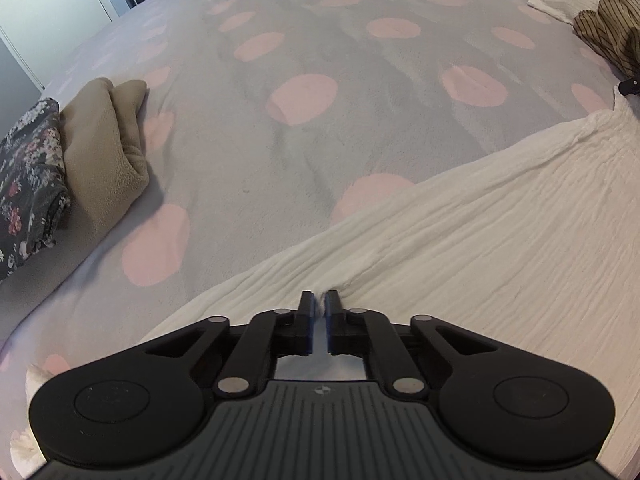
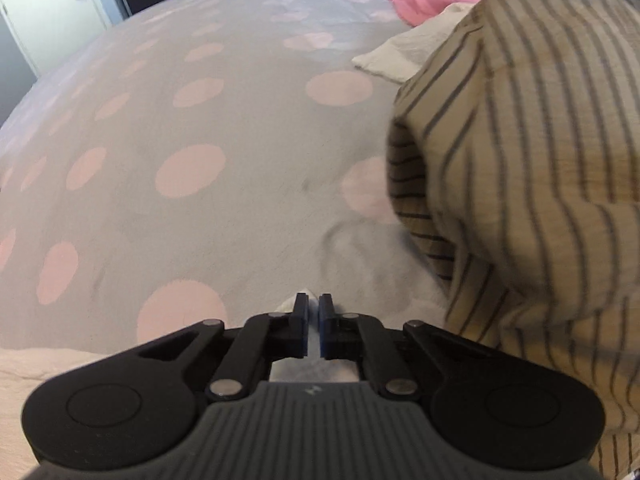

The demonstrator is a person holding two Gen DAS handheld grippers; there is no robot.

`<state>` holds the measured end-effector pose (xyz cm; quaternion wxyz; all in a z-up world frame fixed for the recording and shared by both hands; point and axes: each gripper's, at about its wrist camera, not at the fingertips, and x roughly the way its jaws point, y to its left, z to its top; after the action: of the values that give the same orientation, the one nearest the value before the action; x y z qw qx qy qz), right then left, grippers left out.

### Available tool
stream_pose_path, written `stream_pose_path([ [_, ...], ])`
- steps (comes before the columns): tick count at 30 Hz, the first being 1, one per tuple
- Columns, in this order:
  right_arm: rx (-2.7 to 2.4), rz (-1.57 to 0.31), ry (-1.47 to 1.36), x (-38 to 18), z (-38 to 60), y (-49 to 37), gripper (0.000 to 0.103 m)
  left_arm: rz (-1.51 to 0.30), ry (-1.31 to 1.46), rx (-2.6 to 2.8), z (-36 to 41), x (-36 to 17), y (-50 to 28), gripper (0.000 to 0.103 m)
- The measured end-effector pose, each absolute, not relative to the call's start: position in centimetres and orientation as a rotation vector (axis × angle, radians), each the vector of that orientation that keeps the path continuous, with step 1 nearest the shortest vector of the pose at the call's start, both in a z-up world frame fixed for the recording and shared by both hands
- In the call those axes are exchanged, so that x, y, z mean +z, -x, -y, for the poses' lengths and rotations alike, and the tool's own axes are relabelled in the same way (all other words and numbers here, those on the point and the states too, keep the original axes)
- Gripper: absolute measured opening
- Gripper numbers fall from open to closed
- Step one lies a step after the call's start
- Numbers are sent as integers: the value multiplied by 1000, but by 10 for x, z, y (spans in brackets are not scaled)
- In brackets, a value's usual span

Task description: Fold clothes

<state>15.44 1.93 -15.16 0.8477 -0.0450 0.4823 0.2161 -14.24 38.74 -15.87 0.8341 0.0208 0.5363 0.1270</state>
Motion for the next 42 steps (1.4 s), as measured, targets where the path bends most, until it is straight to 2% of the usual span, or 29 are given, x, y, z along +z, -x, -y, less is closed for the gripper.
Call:
stream_pose_path([
  [6,401,-950,33,-134,-5,-151,5,-1030,-17,308,-388,-133,138,1],
  [13,417,-952,79,-140,-19,-152,6,-1097,-61,360,-384,-155,114,1],
  [16,434,-963,83,-138,-20,-150,12,-1123,-41,373,-386,-160,111,1],
  [17,442,-960,85,-136,-19,-148,22,-1123,-33,378,-387,-161,111,2],
  [19,459,-954,88,-132,-15,-143,29,-1094,-21,395,-386,-157,114,2],
  [24,532,-971,111,-122,-7,-132,29,-1017,-5,434,-378,-139,121,2],
  [33,685,-1093,220,-112,24,-114,41,-988,191,369,-367,-111,139,2],
  [35,662,-1122,229,-122,31,-112,45,-1003,224,369,-367,-111,144,9],
  [37,645,-1158,238,-137,44,-111,45,-1023,246,373,-368,-112,149,24],
  [39,629,-1195,250,-151,51,-111,47,-1037,262,389,-368,-113,156,25],
  [42,638,-1206,233,-164,59,-109,59,-1048,308,424,-371,-114,166,25],
])
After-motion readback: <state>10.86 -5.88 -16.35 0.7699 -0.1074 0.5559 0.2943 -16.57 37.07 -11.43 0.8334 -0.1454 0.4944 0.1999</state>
